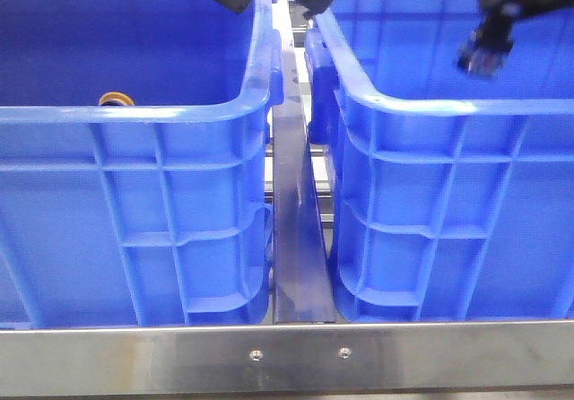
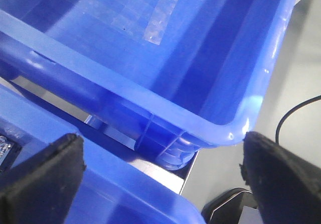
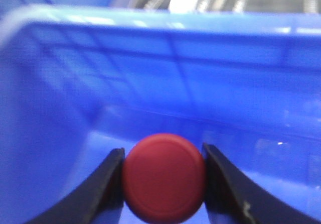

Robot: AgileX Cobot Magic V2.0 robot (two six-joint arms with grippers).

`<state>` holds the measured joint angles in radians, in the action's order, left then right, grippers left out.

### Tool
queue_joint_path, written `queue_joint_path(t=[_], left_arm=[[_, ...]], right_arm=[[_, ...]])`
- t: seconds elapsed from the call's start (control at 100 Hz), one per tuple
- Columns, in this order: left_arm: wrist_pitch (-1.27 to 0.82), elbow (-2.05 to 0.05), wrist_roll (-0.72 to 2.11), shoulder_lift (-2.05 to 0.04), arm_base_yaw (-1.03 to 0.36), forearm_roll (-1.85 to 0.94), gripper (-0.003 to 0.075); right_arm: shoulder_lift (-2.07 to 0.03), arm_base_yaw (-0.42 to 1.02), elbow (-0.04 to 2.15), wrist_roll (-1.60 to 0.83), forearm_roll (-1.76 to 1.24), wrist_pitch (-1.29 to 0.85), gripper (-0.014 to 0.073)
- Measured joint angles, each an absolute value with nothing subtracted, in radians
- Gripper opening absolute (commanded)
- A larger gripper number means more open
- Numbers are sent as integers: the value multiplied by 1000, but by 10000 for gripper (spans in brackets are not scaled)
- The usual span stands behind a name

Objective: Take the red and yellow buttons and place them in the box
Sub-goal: 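Carry the red button into the empty bin and release it with the right gripper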

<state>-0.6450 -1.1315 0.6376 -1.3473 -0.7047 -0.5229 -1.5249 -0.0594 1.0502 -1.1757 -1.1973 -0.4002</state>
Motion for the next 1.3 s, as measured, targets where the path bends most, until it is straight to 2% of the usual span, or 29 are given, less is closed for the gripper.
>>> queue_joint_path(t=[0.27, 0.97, 1.07, 1.19, 1.3], left_arm=[[-645, -1132, 638, -1347, -705, -523, 606], [-645, -1132, 638, -1347, -705, -525, 606], [-647, -1132, 638, -1347, -705, -525, 606], [-647, -1132, 638, -1347, -705, -525, 606], [-647, -1132, 638, -1347, -705, -525, 606]], right_arm=[[-1654, 7, 1058, -1206, -1210, -223, 169], [-1772, 35, 1135, -1211, -1225, -137, 176], [-1772, 35, 1137, -1211, -1226, -137, 263], [-1774, 35, 1137, -1211, -1228, -144, 445], [-1777, 35, 1137, -1211, -1228, -162, 491]])
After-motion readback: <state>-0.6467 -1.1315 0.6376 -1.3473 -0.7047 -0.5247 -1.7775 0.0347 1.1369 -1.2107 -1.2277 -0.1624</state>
